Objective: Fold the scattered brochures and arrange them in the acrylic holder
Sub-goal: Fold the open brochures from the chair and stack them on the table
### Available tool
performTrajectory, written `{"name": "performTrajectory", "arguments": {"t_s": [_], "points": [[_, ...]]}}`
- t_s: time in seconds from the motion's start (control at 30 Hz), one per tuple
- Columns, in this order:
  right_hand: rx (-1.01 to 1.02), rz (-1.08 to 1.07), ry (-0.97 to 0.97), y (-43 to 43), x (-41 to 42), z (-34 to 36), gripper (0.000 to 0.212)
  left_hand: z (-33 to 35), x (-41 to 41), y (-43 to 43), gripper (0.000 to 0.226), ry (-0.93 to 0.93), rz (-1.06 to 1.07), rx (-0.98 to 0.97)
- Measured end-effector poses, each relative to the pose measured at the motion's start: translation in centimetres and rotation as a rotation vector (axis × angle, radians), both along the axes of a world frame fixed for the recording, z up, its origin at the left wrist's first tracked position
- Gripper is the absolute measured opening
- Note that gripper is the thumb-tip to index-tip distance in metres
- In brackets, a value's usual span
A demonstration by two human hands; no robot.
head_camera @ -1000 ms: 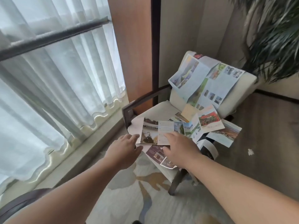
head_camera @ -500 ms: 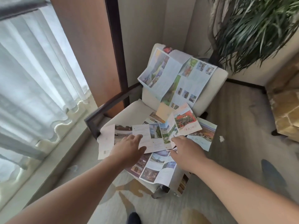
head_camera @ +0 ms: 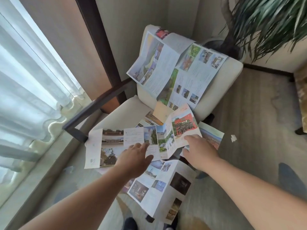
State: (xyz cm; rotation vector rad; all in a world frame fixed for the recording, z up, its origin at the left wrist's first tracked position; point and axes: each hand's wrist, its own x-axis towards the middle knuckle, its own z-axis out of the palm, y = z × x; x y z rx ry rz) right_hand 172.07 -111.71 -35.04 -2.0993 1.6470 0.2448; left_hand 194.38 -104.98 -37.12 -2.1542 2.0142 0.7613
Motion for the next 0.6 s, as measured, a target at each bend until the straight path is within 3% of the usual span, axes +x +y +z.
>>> {"name": "performTrajectory", "arguments": {"t_s": [0.27,0.43,0.6], "points": [[0.053,-0.216,-0.010,-7.0,-3.3,-4.9,0.049,-4.4,-4.6,-3.9,0.057,0.065,0.023,0.059],[0.122,-0.446,-0.067,-10.4,-2.7,-8.5,0.059,-7.1,-4.3,-4.6,0.058,0.064,0.036,0.121],[0.121,-0.511,-0.045,-12.5,-1.6,-11.0,0.058,-8.9,-3.0,-4.6,0.058,0.056,0.072,0.158]]}}
